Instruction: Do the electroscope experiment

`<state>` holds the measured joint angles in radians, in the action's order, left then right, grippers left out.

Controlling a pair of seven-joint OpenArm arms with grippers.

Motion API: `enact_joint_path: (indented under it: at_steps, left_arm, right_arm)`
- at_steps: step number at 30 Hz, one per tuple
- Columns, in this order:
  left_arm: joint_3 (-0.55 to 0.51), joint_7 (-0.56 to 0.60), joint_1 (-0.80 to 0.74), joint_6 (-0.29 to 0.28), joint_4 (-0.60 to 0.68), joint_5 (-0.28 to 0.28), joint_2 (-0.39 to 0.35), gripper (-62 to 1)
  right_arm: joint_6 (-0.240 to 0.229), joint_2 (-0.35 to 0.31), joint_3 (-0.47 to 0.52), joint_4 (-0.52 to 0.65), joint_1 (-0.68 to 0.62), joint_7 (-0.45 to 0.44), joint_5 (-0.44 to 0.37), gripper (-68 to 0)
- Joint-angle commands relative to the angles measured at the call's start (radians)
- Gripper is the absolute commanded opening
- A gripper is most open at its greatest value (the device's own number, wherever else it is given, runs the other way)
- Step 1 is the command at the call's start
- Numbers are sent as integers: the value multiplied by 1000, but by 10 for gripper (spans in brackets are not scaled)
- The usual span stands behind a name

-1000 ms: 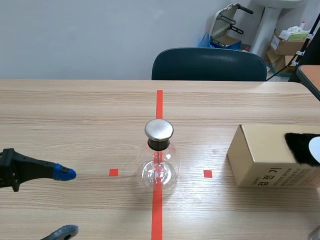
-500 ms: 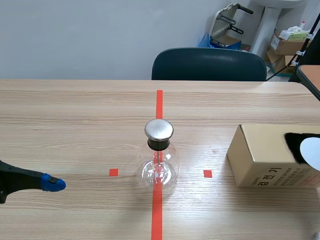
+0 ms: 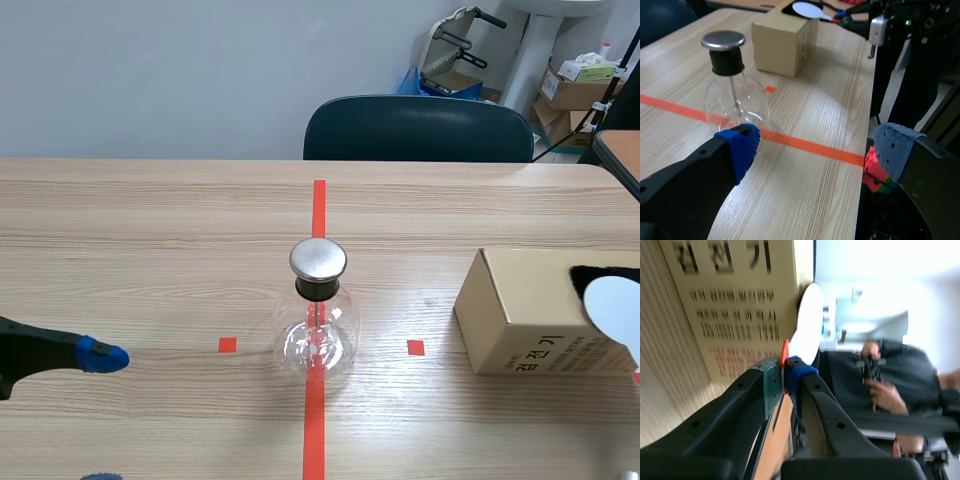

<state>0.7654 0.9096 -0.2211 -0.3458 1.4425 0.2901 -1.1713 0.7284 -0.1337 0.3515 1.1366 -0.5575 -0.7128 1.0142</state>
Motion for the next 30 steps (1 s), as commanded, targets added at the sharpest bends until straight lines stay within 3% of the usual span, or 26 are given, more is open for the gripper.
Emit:
enact_joint_path:
  at_steps: [1, 4, 9, 11, 15, 17, 19, 22, 24, 30]
  left_arm:
    - [1, 35, 3, -8, 18, 14, -1, -114]
    - [1, 52, 3, -8, 18, 14, -1, -114]
    - [1, 52, 3, -8, 18, 14, -1, -114]
    - [1, 52, 3, -8, 18, 14, -1, -114]
    - [1, 52, 3, -8, 18, 14, -1, -114]
    - [1, 52, 3, -8, 18, 14, -1, -114]
    - [1, 52, 3, -7, 18, 14, -1, -114]
    - [0, 52, 3, -5, 18, 14, -1, -114]
    - [-3, 52, 3, -5, 18, 14, -1, -114]
    - [-3, 52, 3, -5, 18, 14, -1, -114]
  right_arm:
    - [34, -4, 8, 5, 1, 88, -10, -669]
    - [34, -5, 8, 5, -3, 145, 0, -669]
    - [34, -5, 7, 5, -5, -60, 19, -669]
    - [34, -3, 7, 5, -5, -79, 19, -669]
    - [34, 7, 8, 5, -8, 98, 11, -669]
    - [34, 9, 8, 5, -8, 137, 12, -669]
    - [34, 9, 8, 5, -7, 89, 23, -669]
    - [34, 10, 7, 5, -5, -53, 31, -669]
    - [34, 10, 2, 5, -6, -79, 31, -669]
    - [34, 10, 1, 5, -13, 146, 34, -669]
